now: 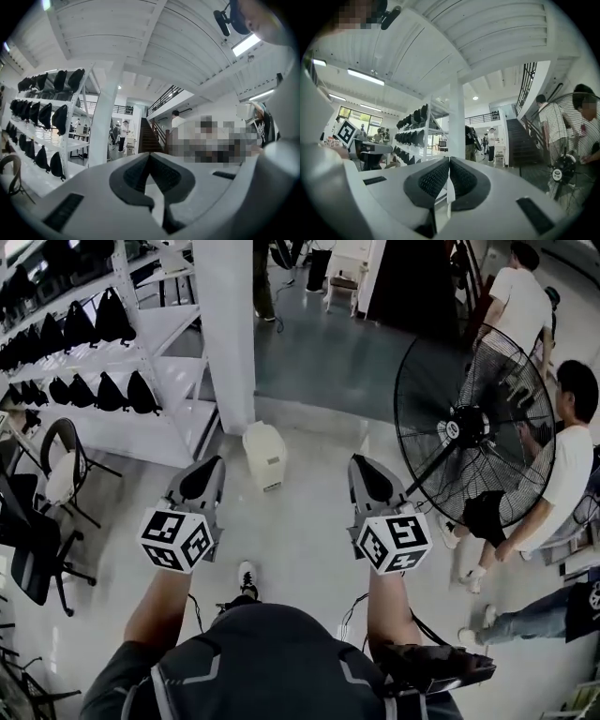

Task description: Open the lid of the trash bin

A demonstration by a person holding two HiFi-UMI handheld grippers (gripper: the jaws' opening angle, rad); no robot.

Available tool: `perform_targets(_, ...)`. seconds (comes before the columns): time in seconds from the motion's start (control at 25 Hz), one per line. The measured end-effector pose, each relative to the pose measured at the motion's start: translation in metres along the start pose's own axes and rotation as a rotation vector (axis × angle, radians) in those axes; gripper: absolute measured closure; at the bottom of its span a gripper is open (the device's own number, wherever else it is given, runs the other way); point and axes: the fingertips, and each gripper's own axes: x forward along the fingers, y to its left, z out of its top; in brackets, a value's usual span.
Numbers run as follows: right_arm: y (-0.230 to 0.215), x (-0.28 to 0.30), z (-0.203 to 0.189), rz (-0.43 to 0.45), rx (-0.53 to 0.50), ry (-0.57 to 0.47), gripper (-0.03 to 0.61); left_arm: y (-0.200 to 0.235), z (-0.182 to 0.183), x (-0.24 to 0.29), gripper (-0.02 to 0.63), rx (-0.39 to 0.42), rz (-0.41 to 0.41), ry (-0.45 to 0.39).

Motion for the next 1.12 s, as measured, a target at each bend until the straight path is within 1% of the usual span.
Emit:
perform_targets(0.2,-0.003,0.062,0.006,-0.019,-0.039,0.012,0.552,0.050,0.005,0.045,0.606,0.000,-0.036,-0.023)
perform_targets(0.32,-0.002,0.099,0.012,-0.017,-0.044,0.010,0.552,0.083,0.015,0.069,0.606,0.002,-0.035,-0.039)
perform_targets(0.44,-0.003,0.133,0.012,-0.013,-0.058,0.024,0.552,0.112,0.016,0.091,0.606,-0.017,-0.036,-0.036)
perform_targets(0.64,-0.006,0.191,0.006,-0.014,-0.040,0.031,0.552,0.159,0.013,0.124,0.606,-0.021,-0.034,-0.024)
perform_targets(0.76,-0.005,0.222,-0.001,-0.019,-0.036,0.050,0.552,0.186,0.010,0.144,0.606,-0.029,-0.049,-0.022)
perform_targets(1.0,-0.012,0.254,-0.008,-0.062,-0.025,0.070,0.552,0.213,0.000,0.173,0.606,-0.041,-0.097,-0.010)
perform_targets(1.12,-0.017,0.270,-0.015,-0.059,-0.018,0.086,0.551,0.223,-0.007,0.186,0.606,-0.056,-0.106,0.000)
